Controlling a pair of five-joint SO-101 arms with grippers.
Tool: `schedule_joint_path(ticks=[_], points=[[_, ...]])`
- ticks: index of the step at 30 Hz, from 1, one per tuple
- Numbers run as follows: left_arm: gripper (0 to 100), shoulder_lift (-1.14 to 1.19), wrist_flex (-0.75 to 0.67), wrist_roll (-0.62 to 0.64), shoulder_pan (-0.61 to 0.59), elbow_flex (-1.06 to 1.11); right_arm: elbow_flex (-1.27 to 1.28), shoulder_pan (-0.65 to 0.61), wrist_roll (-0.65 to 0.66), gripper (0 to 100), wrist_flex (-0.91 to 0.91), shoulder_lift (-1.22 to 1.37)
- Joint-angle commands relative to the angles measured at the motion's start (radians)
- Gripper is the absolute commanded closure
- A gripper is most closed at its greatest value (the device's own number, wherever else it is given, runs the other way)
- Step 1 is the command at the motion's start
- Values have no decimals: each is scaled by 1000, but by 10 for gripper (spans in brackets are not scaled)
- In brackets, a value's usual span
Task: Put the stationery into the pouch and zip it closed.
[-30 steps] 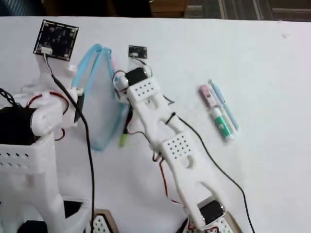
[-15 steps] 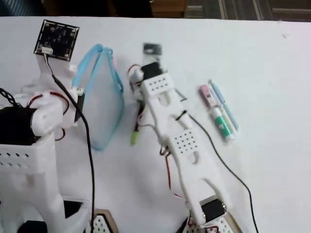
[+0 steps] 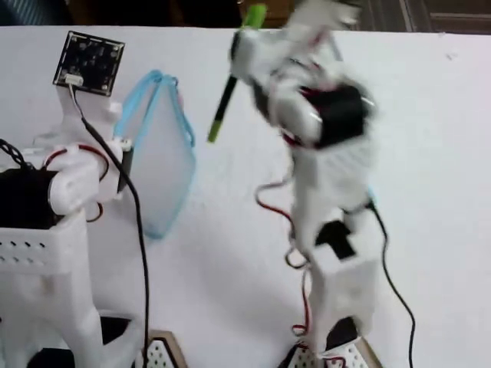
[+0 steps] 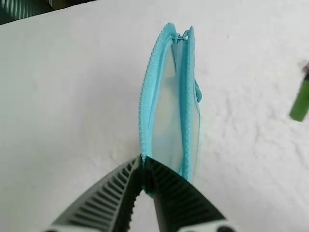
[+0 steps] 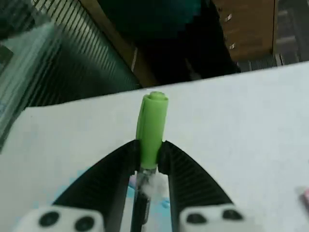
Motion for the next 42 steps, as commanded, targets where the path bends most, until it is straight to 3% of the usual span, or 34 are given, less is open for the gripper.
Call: schedule_joint_path(ticks=[1,6,14,17,20,26,32,36,42], points=[[976,64,5,0,4,15,29,7,104,981,19,-171],[976,62,5,0,4,15,339,7,138,981,19,-415],[976,59,5,0,4,15,1165,7,210,981,-4,-816],[976,61,5,2,4,15,1410,7,250,981,-147,-889],[976,64,3,2,4,15,1570,5,213,981,-414,-923],[976,65,3,2,4,15,1637,-65,8,981,-963,-906],[976,65,3,2,4,15,1637,-137,-2,981,-1420,-845],[976,65,3,2,4,15,1637,-203,118,981,-1531,-769],[976,65,3,2,4,15,1580,-243,135,981,-1534,-707]])
